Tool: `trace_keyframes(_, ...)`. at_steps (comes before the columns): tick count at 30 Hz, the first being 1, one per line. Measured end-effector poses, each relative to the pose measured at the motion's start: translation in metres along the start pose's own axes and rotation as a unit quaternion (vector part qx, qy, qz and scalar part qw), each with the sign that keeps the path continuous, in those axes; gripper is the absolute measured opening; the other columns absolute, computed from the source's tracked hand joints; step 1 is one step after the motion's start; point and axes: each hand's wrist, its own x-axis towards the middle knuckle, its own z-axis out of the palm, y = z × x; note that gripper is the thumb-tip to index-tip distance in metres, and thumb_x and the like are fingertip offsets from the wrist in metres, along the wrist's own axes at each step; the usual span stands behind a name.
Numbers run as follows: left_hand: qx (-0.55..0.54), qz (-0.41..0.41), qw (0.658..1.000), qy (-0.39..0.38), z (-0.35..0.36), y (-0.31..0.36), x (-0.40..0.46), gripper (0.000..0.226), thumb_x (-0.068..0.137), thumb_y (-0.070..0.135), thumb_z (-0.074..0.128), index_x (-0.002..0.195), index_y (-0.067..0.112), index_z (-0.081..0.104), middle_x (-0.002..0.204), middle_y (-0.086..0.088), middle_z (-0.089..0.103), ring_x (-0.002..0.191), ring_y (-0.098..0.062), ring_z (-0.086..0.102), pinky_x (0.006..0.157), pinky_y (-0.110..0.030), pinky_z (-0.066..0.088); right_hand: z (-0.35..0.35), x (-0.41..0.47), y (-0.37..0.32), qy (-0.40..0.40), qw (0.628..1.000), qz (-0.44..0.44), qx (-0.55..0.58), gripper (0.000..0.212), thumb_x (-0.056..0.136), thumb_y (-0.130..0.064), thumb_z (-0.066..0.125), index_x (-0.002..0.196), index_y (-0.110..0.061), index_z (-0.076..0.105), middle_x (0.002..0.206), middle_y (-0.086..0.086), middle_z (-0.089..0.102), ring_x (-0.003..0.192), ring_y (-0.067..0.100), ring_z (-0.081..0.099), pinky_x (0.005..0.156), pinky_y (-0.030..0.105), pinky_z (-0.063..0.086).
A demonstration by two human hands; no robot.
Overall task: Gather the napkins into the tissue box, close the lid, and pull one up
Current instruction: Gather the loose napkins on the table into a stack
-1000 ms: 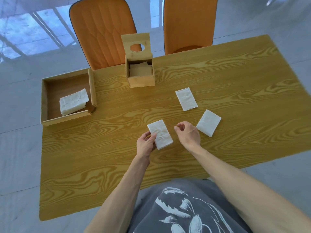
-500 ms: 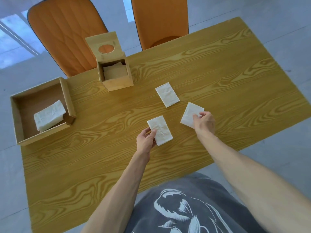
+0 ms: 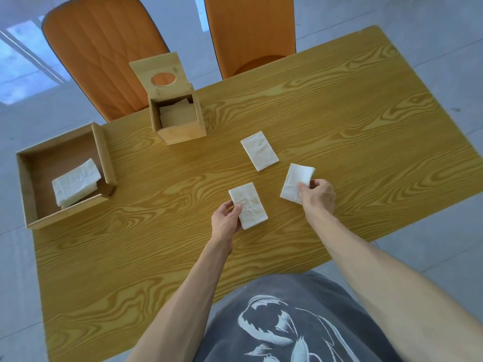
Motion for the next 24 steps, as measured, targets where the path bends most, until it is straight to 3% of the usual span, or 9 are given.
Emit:
trace_keyframes(3,-0.002,0.002,1.000,0.002,0.000,-0.001,-0.001,0.034,0.097,0.017,0.061,0.130,0.009,0.057,0.107,-0.005,0.073,0.089,-0.014,0.072,0.079,-0.035,0.060,-0.005,-0.007,0.001,-0.003,0.997,-0.048,0.057,0.025,0.089,-0.028,0.067,0.108,-0.014,0.066,0.097,-0.001,0.068,0.086,0.016,0.063,0.070,0.030,0.049)
trace_keyframes(6,-0.005,-0.001,1.000,0.007,0.001,-0.001,-0.002,0.032,0.098,0.017,0.058,0.130,0.011,0.057,0.104,-0.003,0.073,0.086,-0.012,0.071,0.070,-0.029,0.059,-0.009,-0.014,0.001,-0.032,0.988,-0.099,0.116,0.029,0.089,-0.030,0.068,0.112,-0.011,0.067,0.099,0.001,0.072,0.089,0.015,0.067,0.075,0.028,0.054)
trace_keyframes(10,-0.010,-0.005,1.000,0.009,0.001,-0.001,-0.004,0.034,0.099,0.019,0.057,0.132,0.012,0.056,0.109,-0.007,0.072,0.087,-0.014,0.071,0.066,-0.027,0.058,-0.009,-0.024,0.001,-0.159,0.964,-0.119,0.178,0.030,0.088,-0.029,0.072,0.113,-0.013,0.066,0.096,-0.002,0.072,0.087,0.010,0.070,0.072,0.023,0.056)
trace_keyframes(12,-0.012,-0.003,1.000,0.009,0.001,-0.001,-0.005,0.035,0.099,0.020,0.057,0.133,0.012,0.056,0.112,-0.009,0.072,0.088,-0.016,0.071,0.065,-0.028,0.058,-0.005,-0.029,0.003,-0.240,0.944,-0.117,0.196,0.031,0.086,-0.027,0.076,0.112,-0.013,0.066,0.100,0.001,0.074,0.090,0.014,0.072,0.077,0.027,0.059)
trace_keyframes(16,-0.018,0.001,1.000,0.009,0.001,-0.001,-0.008,0.034,0.099,0.020,0.055,0.132,0.011,0.057,0.108,-0.008,0.073,0.089,-0.018,0.071,0.064,-0.027,0.058,0.011,-0.038,0.005,-0.315,0.924,-0.106,0.190,0.031,0.082,-0.024,0.080,0.108,-0.015,0.066,0.104,0.007,0.075,0.095,0.021,0.073,0.084,0.038,0.060)
trace_keyframes(21,-0.035,-0.008,0.999,0.005,-0.001,-0.002,-0.011,0.031,0.100,0.022,0.056,0.129,0.011,0.059,0.101,-0.005,0.074,0.084,-0.016,0.072,0.063,-0.027,0.058,0.026,-0.046,0.001,-0.346,0.918,-0.114,0.158,0.030,0.081,-0.021,0.081,0.106,-0.014,0.065,0.102,0.008,0.075,0.088,0.018,0.073,0.073,0.028,0.061)
trace_keyframes(24,-0.050,-0.010,0.999,0.008,-0.002,-0.002,-0.012,0.029,0.099,0.024,0.057,0.125,0.012,0.062,0.097,-0.004,0.075,0.080,-0.015,0.073,0.063,-0.027,0.057,0.035,-0.045,0.002,-0.340,0.925,-0.130,0.113,0.028,0.081,-0.023,0.081,0.103,-0.015,0.066,0.101,0.008,0.075,0.089,0.018,0.073,0.079,0.034,0.061)
